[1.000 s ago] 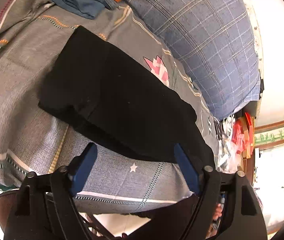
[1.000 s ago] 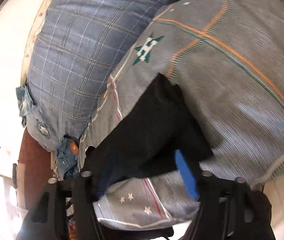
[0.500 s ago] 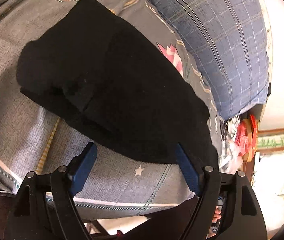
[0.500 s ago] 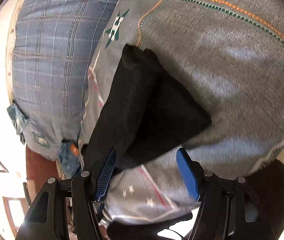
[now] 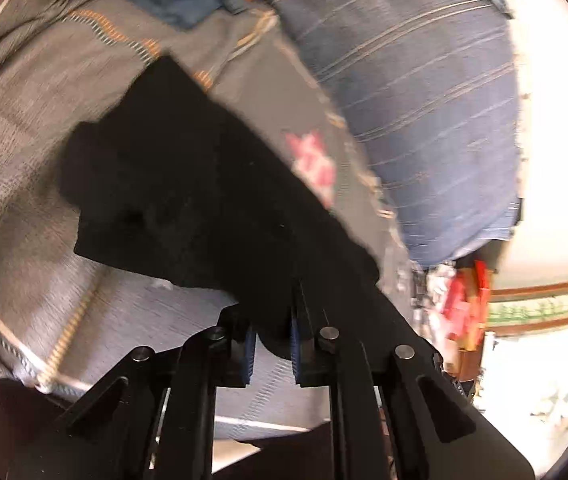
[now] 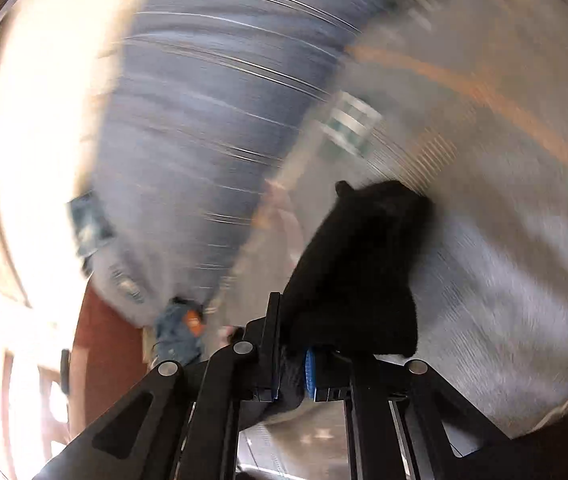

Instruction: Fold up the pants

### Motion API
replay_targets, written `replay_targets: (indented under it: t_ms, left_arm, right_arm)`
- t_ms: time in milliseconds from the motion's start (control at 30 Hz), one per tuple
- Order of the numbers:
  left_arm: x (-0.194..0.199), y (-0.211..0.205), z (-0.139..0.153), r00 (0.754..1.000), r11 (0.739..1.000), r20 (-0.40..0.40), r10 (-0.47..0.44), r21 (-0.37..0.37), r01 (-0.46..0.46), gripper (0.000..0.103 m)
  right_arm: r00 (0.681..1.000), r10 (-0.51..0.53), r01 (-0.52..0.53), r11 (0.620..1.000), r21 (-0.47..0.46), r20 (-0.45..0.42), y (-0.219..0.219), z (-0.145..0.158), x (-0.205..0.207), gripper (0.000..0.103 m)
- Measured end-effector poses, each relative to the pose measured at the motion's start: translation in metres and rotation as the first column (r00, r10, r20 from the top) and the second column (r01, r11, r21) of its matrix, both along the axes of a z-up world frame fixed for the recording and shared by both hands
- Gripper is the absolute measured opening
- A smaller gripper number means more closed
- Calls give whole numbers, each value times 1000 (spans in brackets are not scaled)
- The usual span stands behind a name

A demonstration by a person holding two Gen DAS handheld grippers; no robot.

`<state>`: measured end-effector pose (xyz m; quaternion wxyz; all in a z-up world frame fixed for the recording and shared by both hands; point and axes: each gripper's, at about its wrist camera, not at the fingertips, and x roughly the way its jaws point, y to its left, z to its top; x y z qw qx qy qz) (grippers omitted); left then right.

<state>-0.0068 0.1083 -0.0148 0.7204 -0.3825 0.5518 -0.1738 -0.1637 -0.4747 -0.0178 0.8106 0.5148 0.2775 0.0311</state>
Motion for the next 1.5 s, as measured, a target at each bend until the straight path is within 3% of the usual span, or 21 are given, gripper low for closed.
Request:
replay_targets:
  t_ms: [67,133,200,267,333,400,467,600,633,667,733,800,933,1033,1100,1200,1267,1300,1400,1433,1500]
  left_arm:
    - [-7,-3,2,1000,1000,1,-19,-19,19,11]
    - [-11,-8,-8,999,999,-26,-45,2,45,11]
    - [-13,-16,-35,992,995,-98,-84,46,89,11]
    - [-17,-17,-60,981,994,-164,-100,30,106,12]
    - [-21,-12,-61,983,996,-156,-92,-3,93,15]
    - [-25,-8,-50,985,992,-123,-118,21,121,15]
    - [-33,-8,-34,979,977,-86,-186,92,194,15]
    - [-45,-4,2,957,951,19,-289,117,285,15]
    - [-44,1,10,959,954,48,-280,127,272,18]
    - [-37,8,22,965,962,95,-244,148,229,22]
    - [-21,21,32,973,972,143,-181,178,155,59]
    - [2,35,31,984,979,151,-97,193,67,65]
    - [36,57,4,998,989,44,-37,144,30,65]
    - [48,50,-10,999,983,-4,-46,179,46,65]
    - [49,48,-14,998,982,-19,-56,182,58,65]
    - [53,33,-17,991,978,-15,-130,165,130,65]
    - [54,13,-8,985,956,15,-173,242,164,38]
    - [54,7,-3,980,946,21,-196,266,183,13]
    - [47,-6,19,968,915,79,-239,352,197,11]
    - [45,-11,24,960,884,100,-260,424,196,11]
    - [50,-15,18,957,852,93,-276,484,199,11]
  right_arm:
    - [999,8,-5,996,-90,35,0,20,-14,8]
    - [1000,7,-7,995,-99,5,-5,10,-25,8]
    - [994,2,-15,994,-112,-111,-11,-22,-34,8]
    - [970,-4,-19,995,-94,-243,-16,-60,-39,8]
    - [959,-8,-11,998,-64,-285,-17,-79,-45,10]
    - [959,-28,14,999,-52,-282,-18,-81,-53,18]
    - [959,-42,27,998,-57,-281,-23,-76,-60,22]
    - [957,-146,107,981,-161,-252,-43,-43,-87,25]
    - [957,-175,129,971,-202,-232,-49,-33,-89,28]
    - [957,-195,142,960,-241,-215,-52,-22,-87,37]
    - [969,-169,116,954,-277,-178,-54,-9,-72,50]
    - [976,-122,61,948,-313,-179,-52,-7,-54,50]
    - [962,-81,-47,892,-450,-261,-35,-11,-10,50]
    - [954,-78,-84,856,-509,-289,-31,-19,1,46]
    - [949,-69,-108,846,-523,-308,-29,-24,5,31]
    - [945,-71,-125,826,-550,-321,-28,-26,6,21]
    - [939,-76,-142,804,-577,-336,-26,-28,8,6]
    - [941,-71,-141,806,-575,-330,-27,-28,8,6]
    - [957,-79,-84,844,-529,-279,-29,-13,-7,5]
    - [967,-86,-54,849,-525,-239,-29,-4,-17,5]
    - [975,-118,3,852,-524,-186,-28,6,-37,5]
